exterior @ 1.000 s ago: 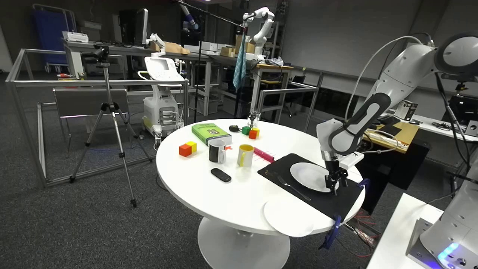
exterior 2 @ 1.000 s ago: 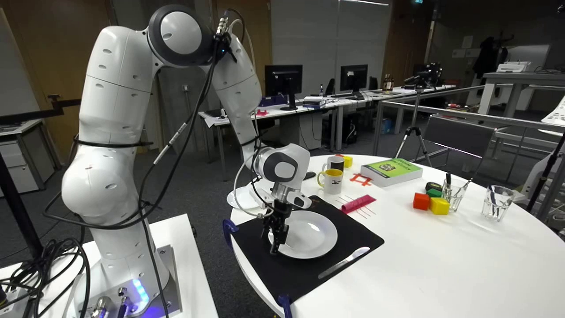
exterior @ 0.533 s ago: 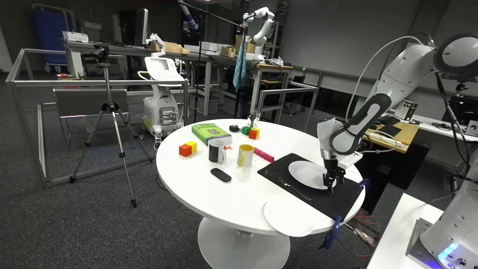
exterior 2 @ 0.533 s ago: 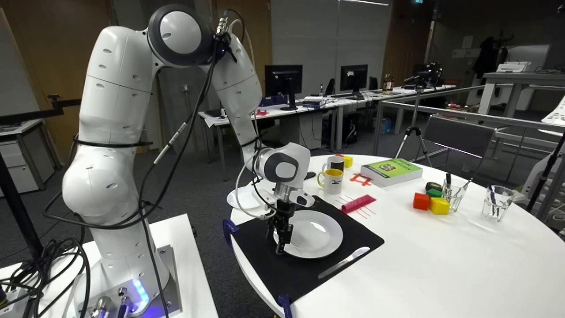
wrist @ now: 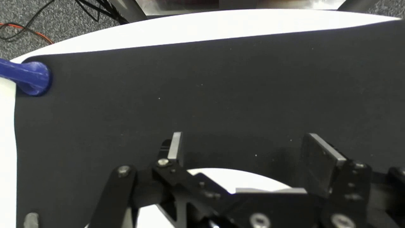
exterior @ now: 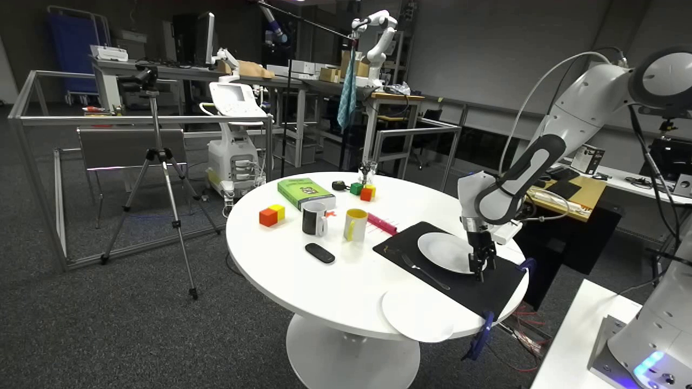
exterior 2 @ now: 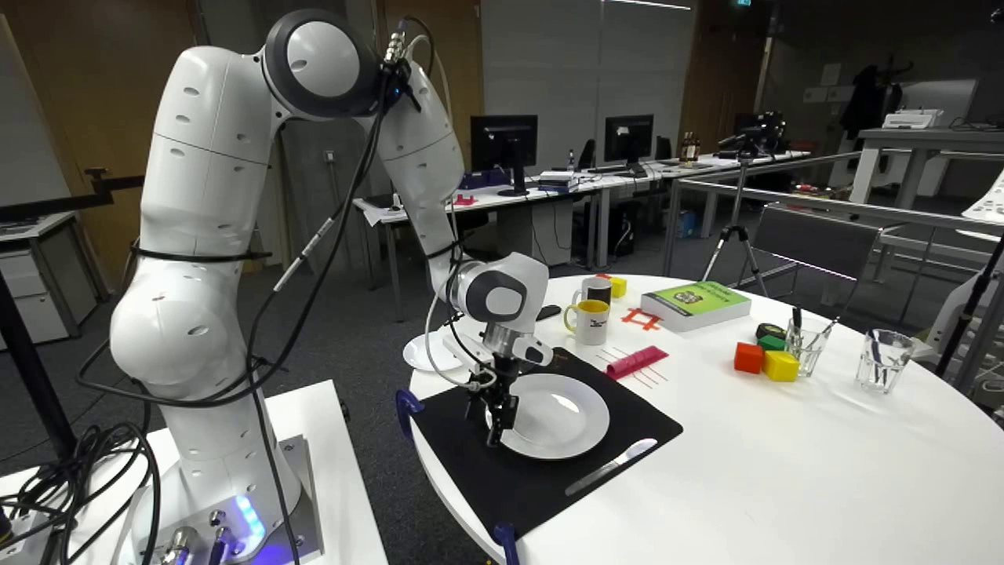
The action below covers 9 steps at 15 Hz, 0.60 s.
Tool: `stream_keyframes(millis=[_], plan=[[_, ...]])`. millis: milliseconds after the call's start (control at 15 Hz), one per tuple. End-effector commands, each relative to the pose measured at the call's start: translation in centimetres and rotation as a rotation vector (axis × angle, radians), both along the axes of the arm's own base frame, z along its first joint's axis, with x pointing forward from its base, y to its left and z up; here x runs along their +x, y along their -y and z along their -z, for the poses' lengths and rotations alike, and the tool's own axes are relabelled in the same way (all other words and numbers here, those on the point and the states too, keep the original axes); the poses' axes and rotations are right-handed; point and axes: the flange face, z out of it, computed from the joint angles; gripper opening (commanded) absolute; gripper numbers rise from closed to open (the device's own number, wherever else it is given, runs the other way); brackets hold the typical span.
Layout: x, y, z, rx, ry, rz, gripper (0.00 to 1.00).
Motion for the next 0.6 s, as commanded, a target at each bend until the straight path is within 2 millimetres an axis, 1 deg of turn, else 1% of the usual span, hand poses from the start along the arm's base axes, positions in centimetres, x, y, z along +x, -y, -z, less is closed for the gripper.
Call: stream_keyframes(millis=[0, 133, 400, 533], plan=[[-0.8, -0.3, -1.2, 0.067, -0.035, -0.083, 1.0], [-1.1, -0.3, -1.6, 0.096, -0.064, -0.126, 1.0], [-2.5, 0.5, -2.8, 0.131, -0.191, -0.225, 1.0], [-3.1, 0.8, -3.4, 0.127, -0.245, -0.243, 1.0]])
